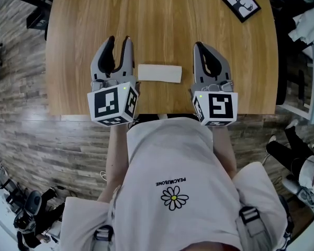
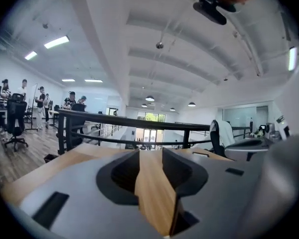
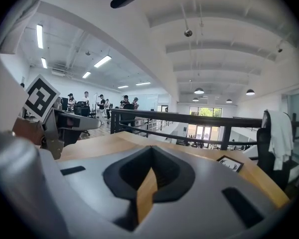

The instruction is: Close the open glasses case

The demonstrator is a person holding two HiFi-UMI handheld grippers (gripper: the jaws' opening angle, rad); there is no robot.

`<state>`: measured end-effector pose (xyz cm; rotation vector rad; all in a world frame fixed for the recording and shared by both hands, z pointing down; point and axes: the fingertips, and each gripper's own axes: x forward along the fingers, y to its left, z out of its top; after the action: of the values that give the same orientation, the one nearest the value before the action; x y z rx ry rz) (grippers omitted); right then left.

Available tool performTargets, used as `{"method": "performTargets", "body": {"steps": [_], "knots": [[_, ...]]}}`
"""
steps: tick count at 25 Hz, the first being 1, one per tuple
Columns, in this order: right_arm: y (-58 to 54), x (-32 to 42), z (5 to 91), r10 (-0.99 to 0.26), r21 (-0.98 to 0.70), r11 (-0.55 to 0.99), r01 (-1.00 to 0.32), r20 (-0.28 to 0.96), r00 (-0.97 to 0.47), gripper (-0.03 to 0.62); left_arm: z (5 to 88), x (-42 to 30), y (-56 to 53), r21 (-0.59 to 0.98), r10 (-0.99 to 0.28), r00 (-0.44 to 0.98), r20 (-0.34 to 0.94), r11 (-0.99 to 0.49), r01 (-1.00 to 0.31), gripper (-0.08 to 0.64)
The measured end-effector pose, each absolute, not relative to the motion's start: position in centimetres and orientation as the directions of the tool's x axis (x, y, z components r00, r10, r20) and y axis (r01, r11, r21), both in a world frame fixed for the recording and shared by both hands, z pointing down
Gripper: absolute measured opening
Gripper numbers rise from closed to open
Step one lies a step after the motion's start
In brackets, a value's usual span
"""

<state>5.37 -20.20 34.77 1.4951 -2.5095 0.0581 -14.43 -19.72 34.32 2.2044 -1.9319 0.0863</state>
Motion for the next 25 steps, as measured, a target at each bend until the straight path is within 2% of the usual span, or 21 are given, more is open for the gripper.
{"method": "performTargets", "body": {"steps": [4,6,15,25], "knots": [[-19.6,5.6,34.5,-0.870,0.082,0.473,-0.877,0.201,-0.450,0.006,32.5,-15.9,-18.8,0.047,-0.995,0.048,0.088,-0.044,-0.998,0.057],[-19.4,5.5,34.4,-0.872,0.086,0.471,-0.878,0.198,-0.448,0.006,31.6,-16.2,-18.3,0.017,-0.999,0.027,0.042,-0.026,-1.000,0.031],[-18.5,5.4,34.1,-0.870,0.120,0.477,-0.871,0.202,-0.449,0.006,29.5,-16.2,-18.7,-0.023,-0.998,0.052,-0.027,-0.051,-0.998,0.025],[-18.8,5.8,34.0,-0.877,0.122,0.465,-0.877,0.203,-0.436,0.006,30.2,-16.4,-18.7,-0.019,-0.999,0.042,-0.004,-0.042,-0.999,0.025]]}}
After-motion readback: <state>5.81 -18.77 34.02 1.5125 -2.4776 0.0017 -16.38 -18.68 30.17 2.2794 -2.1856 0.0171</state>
